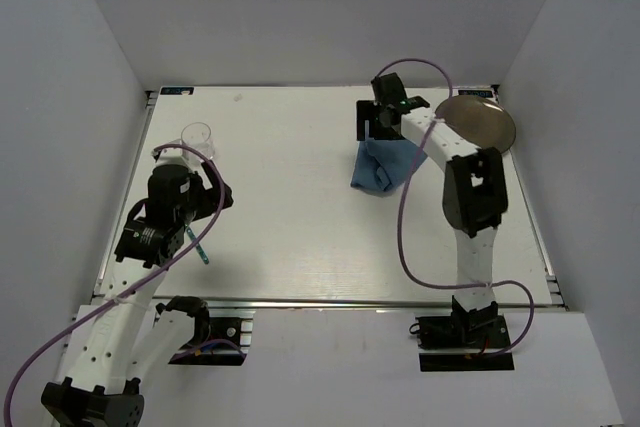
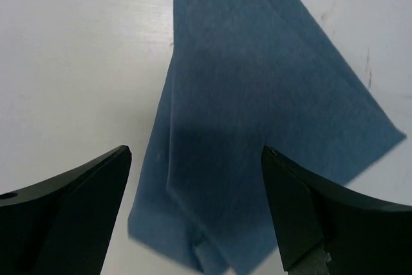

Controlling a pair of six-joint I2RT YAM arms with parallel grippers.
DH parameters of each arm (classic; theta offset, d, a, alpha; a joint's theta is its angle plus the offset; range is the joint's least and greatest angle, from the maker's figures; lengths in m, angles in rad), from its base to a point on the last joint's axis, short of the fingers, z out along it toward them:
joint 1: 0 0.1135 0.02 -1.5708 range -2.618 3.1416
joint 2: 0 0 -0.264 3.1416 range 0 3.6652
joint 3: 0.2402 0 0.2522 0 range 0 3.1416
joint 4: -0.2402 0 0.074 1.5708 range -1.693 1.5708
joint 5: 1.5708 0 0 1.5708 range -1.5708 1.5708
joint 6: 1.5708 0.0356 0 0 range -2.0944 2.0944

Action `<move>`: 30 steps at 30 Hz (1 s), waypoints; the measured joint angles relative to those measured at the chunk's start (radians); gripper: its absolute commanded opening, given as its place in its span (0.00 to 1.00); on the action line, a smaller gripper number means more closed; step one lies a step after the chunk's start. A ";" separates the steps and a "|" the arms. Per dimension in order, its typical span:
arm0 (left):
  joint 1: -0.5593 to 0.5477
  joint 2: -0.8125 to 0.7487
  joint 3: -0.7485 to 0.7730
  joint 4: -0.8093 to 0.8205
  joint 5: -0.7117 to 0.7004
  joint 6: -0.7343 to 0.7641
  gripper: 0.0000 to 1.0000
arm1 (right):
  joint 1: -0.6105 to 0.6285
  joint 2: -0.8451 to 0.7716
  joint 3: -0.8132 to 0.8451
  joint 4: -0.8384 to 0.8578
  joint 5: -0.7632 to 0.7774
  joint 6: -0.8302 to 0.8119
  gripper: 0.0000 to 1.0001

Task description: Set the dinner table for one person

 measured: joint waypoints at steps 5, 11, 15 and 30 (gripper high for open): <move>0.000 0.011 0.000 0.006 0.018 0.002 0.98 | 0.000 0.179 0.114 -0.055 0.092 -0.058 0.69; 0.000 0.047 0.000 0.014 0.050 0.013 0.98 | 0.002 0.198 0.116 -0.075 0.124 -0.086 0.06; 0.000 0.068 0.000 0.016 0.069 0.020 0.98 | 0.012 0.166 0.077 -0.048 0.106 -0.081 0.02; 0.000 0.068 0.000 0.023 0.086 0.027 0.98 | 0.114 -0.102 -0.209 0.221 -0.344 0.251 0.31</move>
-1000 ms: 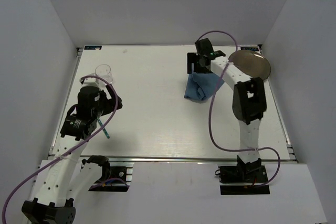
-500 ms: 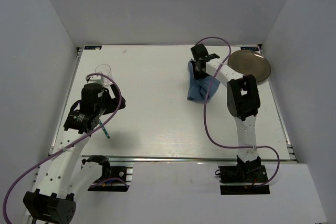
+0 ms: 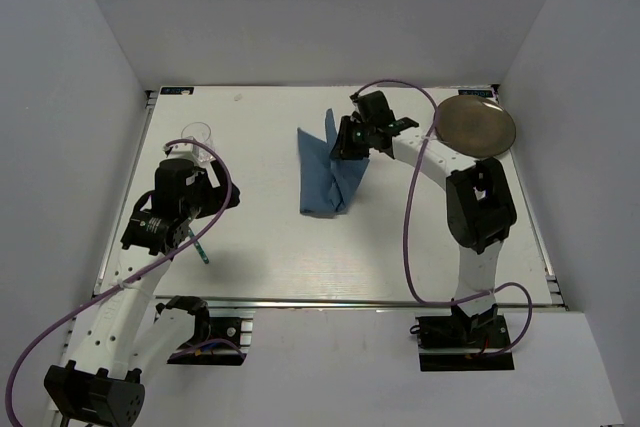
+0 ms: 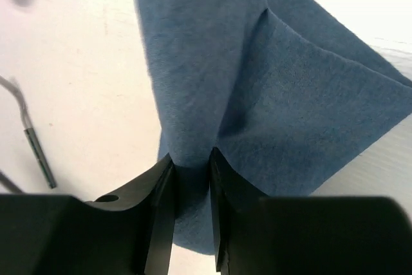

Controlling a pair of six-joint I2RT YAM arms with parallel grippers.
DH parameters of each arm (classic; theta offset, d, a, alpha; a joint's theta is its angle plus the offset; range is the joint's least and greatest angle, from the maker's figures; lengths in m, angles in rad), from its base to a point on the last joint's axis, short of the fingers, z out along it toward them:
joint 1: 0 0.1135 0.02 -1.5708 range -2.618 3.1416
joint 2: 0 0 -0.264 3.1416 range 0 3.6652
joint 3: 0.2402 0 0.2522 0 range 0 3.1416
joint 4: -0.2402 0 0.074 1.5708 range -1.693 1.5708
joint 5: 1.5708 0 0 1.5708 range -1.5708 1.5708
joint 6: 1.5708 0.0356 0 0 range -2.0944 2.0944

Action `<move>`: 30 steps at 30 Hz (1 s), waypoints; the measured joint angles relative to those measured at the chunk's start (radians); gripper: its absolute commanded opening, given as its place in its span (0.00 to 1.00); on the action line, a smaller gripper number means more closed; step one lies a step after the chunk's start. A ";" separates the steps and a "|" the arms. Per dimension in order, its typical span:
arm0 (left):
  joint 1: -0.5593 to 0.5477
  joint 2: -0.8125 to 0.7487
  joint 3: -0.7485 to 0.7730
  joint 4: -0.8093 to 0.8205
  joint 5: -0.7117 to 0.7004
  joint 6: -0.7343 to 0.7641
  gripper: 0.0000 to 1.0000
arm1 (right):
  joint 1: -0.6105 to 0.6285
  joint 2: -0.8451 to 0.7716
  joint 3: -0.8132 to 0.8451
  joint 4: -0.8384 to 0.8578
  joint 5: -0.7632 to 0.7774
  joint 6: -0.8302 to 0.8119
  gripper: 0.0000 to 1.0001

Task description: Set the dinner table for one person

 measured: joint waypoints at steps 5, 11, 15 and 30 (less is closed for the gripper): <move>0.000 -0.001 0.000 0.002 0.003 0.000 0.98 | -0.001 0.021 -0.006 0.041 -0.053 0.040 0.20; 0.000 -0.003 0.000 0.006 0.008 0.000 0.98 | -0.003 0.036 -0.028 0.068 -0.069 0.052 0.00; 0.000 -0.004 0.000 0.007 0.011 0.000 0.98 | -0.005 0.005 -0.103 0.091 -0.037 0.051 0.00; 0.000 -0.004 0.000 0.007 0.022 0.007 0.98 | -0.139 -0.383 -0.509 -0.008 0.447 0.103 0.89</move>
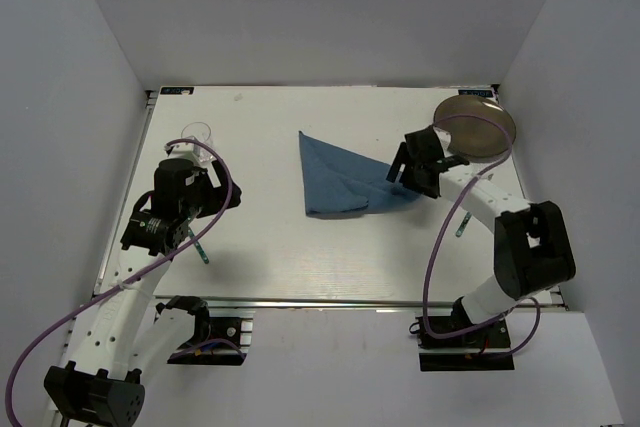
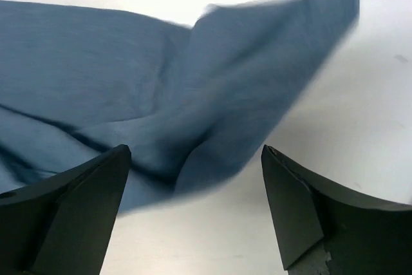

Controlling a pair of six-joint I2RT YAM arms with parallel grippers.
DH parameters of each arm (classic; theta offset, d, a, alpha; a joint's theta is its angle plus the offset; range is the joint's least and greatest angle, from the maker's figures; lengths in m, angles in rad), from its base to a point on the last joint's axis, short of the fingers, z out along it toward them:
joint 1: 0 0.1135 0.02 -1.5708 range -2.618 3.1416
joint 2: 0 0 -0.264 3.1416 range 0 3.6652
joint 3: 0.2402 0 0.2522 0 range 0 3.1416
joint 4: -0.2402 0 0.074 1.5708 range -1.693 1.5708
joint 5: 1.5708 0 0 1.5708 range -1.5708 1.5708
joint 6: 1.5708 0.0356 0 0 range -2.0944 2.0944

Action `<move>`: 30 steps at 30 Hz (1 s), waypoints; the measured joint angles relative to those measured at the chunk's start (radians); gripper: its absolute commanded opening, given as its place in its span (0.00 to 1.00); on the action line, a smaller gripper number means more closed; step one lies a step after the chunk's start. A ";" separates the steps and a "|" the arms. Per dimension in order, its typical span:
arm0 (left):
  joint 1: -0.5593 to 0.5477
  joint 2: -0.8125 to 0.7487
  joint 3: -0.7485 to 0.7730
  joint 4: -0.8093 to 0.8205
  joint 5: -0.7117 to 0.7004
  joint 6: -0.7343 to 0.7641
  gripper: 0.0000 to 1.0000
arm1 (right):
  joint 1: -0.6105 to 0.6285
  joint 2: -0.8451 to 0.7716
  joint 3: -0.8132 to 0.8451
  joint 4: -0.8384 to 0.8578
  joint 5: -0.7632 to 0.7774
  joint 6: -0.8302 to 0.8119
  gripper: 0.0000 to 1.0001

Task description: Set the dinner table for one person

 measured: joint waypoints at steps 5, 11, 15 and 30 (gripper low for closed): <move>0.000 0.000 -0.001 0.003 0.011 0.000 0.98 | 0.026 -0.135 -0.101 -0.011 0.071 -0.015 0.89; 0.000 0.003 -0.002 0.005 0.019 0.003 0.98 | 0.083 -0.172 -0.113 0.093 -0.098 -0.073 0.78; 0.000 0.003 -0.006 0.006 0.019 0.003 0.98 | 0.113 -0.070 -0.154 0.186 -0.237 -0.066 0.76; -0.011 0.029 -0.010 0.007 0.026 0.007 0.98 | 0.167 0.077 -0.194 0.346 -0.391 -0.073 0.49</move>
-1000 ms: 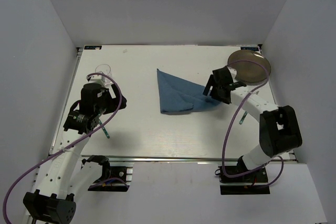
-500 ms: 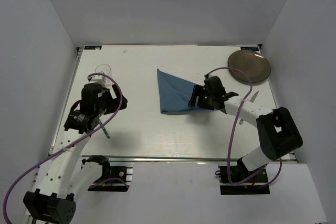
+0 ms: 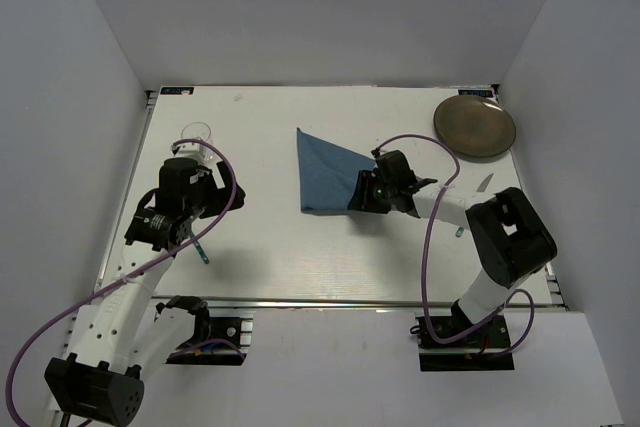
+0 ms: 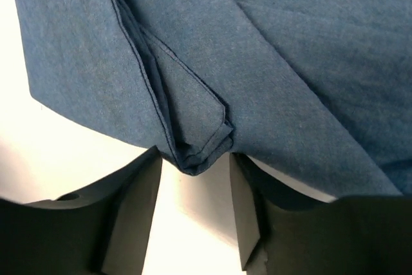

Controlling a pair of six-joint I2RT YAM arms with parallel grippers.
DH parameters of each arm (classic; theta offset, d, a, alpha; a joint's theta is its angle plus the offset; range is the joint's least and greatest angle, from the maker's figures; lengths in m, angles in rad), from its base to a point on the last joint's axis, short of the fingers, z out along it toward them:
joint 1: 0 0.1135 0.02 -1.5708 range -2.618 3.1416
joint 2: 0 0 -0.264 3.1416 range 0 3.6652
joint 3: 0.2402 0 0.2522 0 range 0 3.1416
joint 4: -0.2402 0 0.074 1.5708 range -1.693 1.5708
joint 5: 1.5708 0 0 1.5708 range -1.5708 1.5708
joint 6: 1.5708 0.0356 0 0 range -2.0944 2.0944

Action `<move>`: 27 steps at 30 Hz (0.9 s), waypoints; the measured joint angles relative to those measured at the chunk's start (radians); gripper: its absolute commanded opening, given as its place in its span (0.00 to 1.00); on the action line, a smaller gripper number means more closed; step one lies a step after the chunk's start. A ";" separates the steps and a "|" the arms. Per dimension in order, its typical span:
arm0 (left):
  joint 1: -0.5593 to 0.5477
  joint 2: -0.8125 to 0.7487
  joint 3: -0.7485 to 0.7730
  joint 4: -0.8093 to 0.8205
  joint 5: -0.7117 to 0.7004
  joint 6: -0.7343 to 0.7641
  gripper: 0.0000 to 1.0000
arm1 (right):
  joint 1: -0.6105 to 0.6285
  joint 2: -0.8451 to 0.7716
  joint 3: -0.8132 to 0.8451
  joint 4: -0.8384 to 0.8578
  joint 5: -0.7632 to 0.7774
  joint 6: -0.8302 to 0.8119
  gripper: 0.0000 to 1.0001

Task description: Set the dinner table for one person

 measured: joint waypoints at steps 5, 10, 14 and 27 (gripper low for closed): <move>0.000 0.000 0.000 0.000 0.000 0.001 0.98 | 0.015 0.019 0.030 -0.006 0.005 0.003 0.56; 0.000 0.000 0.000 0.000 0.005 0.003 0.98 | 0.027 0.019 0.058 -0.023 0.020 0.005 0.64; 0.000 0.000 0.000 0.000 0.010 0.003 0.98 | 0.030 0.021 0.072 -0.033 0.039 0.007 0.52; 0.000 0.002 0.000 0.000 0.018 0.004 0.98 | 0.053 0.067 0.164 -0.039 0.053 0.014 0.00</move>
